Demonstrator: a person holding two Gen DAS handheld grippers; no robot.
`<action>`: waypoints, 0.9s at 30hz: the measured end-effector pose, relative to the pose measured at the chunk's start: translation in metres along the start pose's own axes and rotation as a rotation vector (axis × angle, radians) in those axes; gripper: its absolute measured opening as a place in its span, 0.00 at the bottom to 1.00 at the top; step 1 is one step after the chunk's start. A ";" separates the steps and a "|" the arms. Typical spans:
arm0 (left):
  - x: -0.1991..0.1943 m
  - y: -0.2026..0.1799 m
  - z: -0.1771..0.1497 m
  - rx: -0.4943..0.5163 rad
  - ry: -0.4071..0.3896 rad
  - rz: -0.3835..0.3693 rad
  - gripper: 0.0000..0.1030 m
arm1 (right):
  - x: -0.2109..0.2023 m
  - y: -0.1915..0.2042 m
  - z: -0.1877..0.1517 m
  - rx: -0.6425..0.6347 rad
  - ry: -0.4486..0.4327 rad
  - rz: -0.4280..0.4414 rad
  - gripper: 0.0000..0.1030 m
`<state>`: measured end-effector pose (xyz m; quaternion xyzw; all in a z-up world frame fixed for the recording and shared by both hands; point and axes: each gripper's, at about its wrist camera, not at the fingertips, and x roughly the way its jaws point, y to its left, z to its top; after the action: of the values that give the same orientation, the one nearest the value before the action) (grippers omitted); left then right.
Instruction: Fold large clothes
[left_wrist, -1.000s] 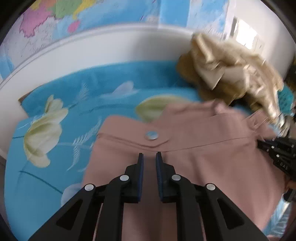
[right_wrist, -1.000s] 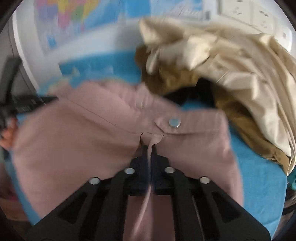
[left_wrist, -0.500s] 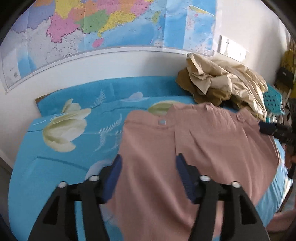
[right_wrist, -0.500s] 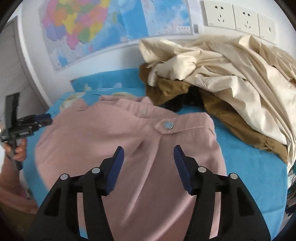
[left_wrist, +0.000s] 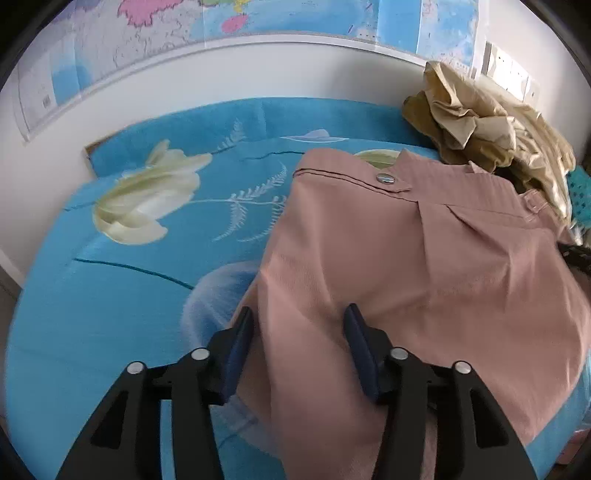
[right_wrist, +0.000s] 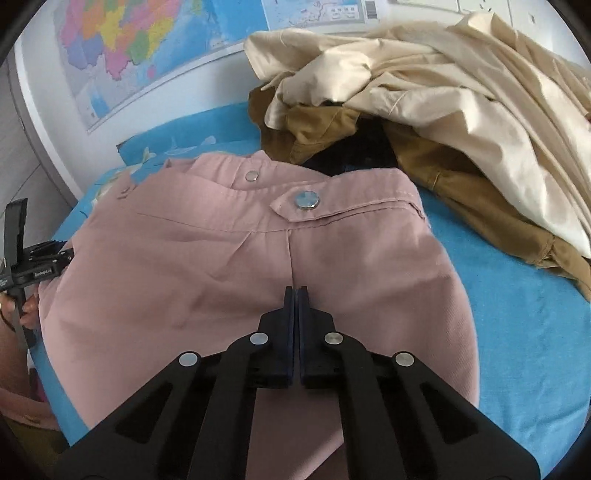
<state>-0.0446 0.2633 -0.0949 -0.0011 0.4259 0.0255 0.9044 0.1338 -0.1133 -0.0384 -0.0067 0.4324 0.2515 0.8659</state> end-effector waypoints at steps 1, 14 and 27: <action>-0.005 0.002 0.000 -0.010 -0.008 -0.008 0.52 | -0.010 0.001 -0.002 0.014 -0.010 0.011 0.15; -0.042 0.012 -0.055 -0.041 -0.013 -0.196 0.50 | -0.071 -0.003 -0.071 0.015 -0.014 0.022 0.65; -0.028 0.000 -0.033 -0.016 -0.007 -0.036 0.31 | -0.051 -0.017 -0.048 0.083 -0.009 -0.045 0.13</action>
<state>-0.0877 0.2610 -0.0945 -0.0158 0.4223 0.0125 0.9063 0.0802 -0.1609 -0.0334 0.0207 0.4386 0.2139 0.8726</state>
